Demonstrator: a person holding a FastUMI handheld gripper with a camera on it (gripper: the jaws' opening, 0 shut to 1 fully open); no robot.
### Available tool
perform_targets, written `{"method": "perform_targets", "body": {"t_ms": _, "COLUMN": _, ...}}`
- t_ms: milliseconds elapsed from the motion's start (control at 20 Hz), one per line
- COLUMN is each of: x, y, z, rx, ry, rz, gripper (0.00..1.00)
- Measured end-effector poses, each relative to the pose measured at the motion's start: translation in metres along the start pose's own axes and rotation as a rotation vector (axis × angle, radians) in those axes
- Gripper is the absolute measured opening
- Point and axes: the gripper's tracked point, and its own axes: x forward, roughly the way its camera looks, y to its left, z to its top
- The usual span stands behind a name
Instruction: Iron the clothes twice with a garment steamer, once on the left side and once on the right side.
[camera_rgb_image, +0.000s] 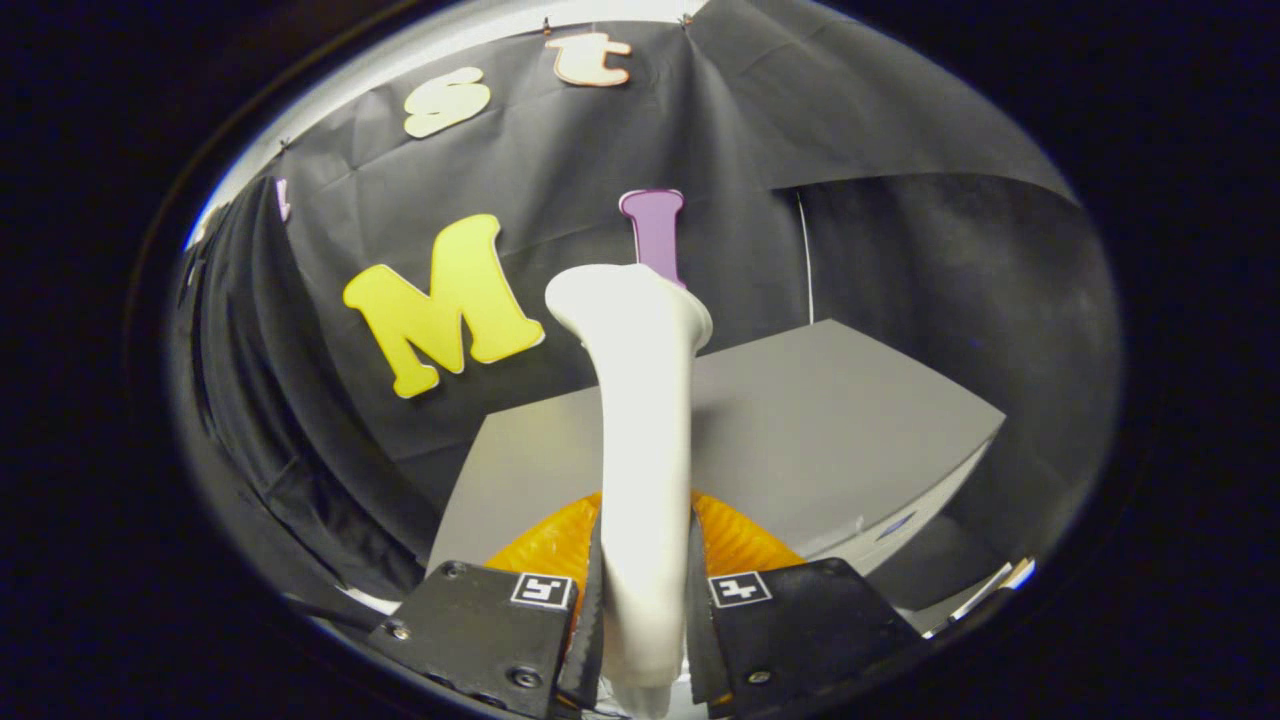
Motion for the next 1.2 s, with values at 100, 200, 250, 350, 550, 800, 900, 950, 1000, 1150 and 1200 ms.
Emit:
{"method": "perform_targets", "body": {"t_ms": 100, "x": -0.024, "y": 0.008, "z": -0.009, "rx": -0.021, "ry": -0.030, "rz": 0.000, "gripper": 0.36}}
{"method": "perform_targets", "body": {"t_ms": 200, "x": -0.046, "y": 0.015, "z": -0.020, "rx": -0.043, "ry": -0.056, "rz": -0.003, "gripper": 0.36}}
{"method": "perform_targets", "body": {"t_ms": 250, "x": -0.056, "y": 0.019, "z": -0.025, "rx": -0.049, "ry": -0.068, "rz": -0.004, "gripper": 0.36}}
{"method": "perform_targets", "body": {"t_ms": 350, "x": -0.073, "y": 0.026, "z": -0.037, "rx": -0.058, "ry": -0.082, "rz": -0.006, "gripper": 0.36}}
{"method": "perform_targets", "body": {"t_ms": 550, "x": -0.099, "y": 0.043, "z": -0.063, "rx": -0.061, "ry": -0.085, "rz": 0.003, "gripper": 0.36}}
{"method": "perform_targets", "body": {"t_ms": 800, "x": -0.119, "y": 0.083, "z": -0.099, "rx": -0.095, "ry": -0.083, "rz": 0.032, "gripper": 0.36}}
{"method": "perform_targets", "body": {"t_ms": 900, "x": -0.126, "y": 0.102, "z": -0.110, "rx": -0.111, "ry": -0.085, "rz": 0.056, "gripper": 0.36}}
{"method": "perform_targets", "body": {"t_ms": 950, "x": -0.130, "y": 0.111, "z": -0.114, "rx": -0.121, "ry": -0.088, "rz": 0.068, "gripper": 0.36}}
{"method": "perform_targets", "body": {"t_ms": 1000, "x": -0.136, "y": 0.119, "z": -0.119, "rx": -0.126, "ry": -0.092, "rz": 0.081, "gripper": 0.36}}
{"method": "perform_targets", "body": {"t_ms": 1150, "x": -0.150, "y": 0.145, "z": -0.127, "rx": -0.136, "ry": -0.112, "rz": 0.118, "gripper": 0.36}}
{"method": "perform_targets", "body": {"t_ms": 1200, "x": -0.155, "y": 0.154, "z": -0.128, "rx": -0.139, "ry": -0.121, "rz": 0.127, "gripper": 0.36}}
